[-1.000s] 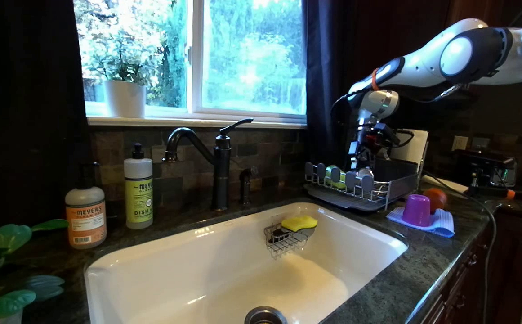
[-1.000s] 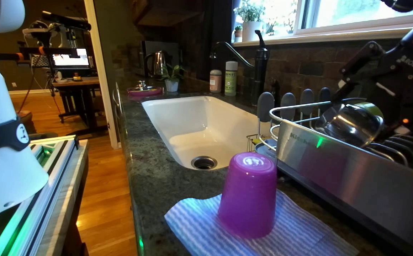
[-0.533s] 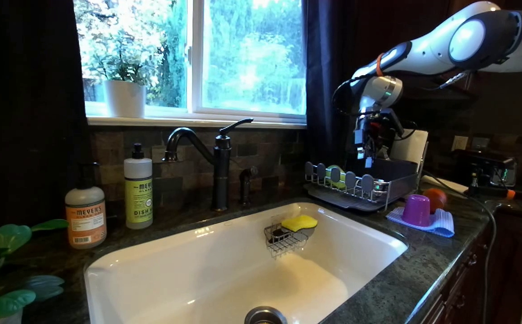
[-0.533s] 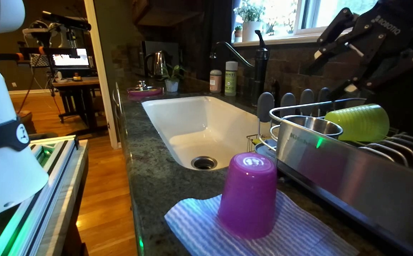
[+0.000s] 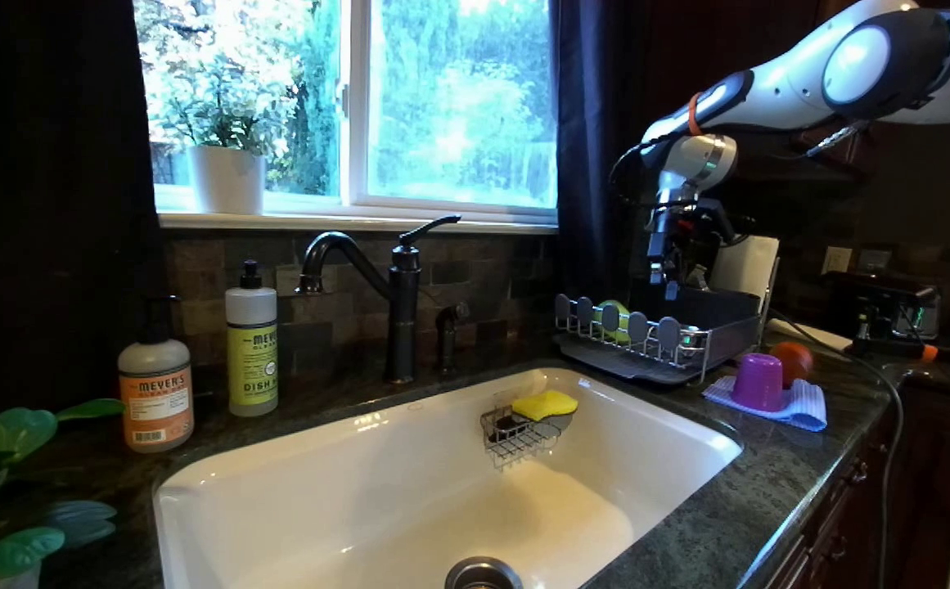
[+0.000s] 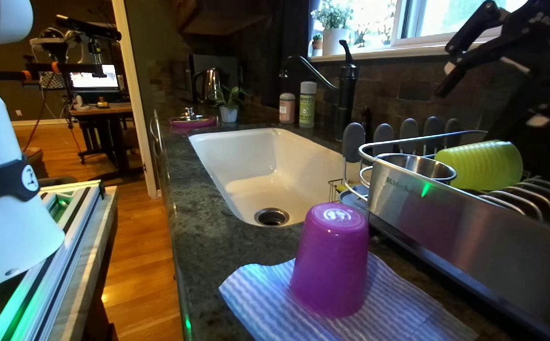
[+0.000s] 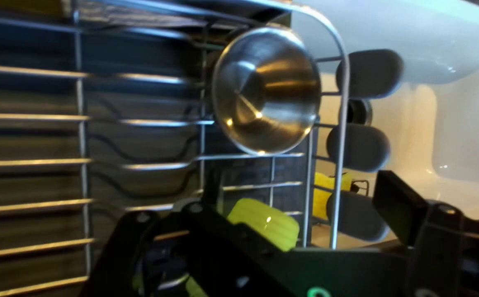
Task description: Move the yellow cup on the drying rack and place it next to the purple cup
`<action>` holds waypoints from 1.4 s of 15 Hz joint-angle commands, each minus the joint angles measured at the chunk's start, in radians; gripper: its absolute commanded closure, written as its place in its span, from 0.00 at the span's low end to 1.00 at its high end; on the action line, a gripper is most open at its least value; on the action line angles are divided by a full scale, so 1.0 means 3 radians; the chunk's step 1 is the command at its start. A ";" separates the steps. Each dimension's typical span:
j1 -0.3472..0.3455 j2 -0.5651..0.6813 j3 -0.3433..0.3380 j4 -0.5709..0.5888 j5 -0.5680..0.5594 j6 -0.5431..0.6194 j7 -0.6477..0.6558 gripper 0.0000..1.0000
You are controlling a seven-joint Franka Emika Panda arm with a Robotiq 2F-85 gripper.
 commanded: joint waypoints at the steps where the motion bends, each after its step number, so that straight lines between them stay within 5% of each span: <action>1: 0.0014 -0.0229 0.0029 -0.0297 -0.0014 0.0637 -0.0386 0.00; 7: -0.0046 0.0049 0.0239 0.0054 0.0112 0.0046 -0.1214 0.00; 8: 0.0020 -0.0050 0.0163 -0.0081 0.0107 0.0275 -0.1002 0.00; 10: 0.0020 -0.0008 0.0175 -0.0037 0.0108 0.0151 -0.1121 0.00; 16: -0.0018 0.0141 0.0359 -0.0055 0.0179 0.1080 -0.1729 0.00; 21: -0.0039 0.0368 0.0412 0.0053 0.0333 0.1041 -0.1966 0.00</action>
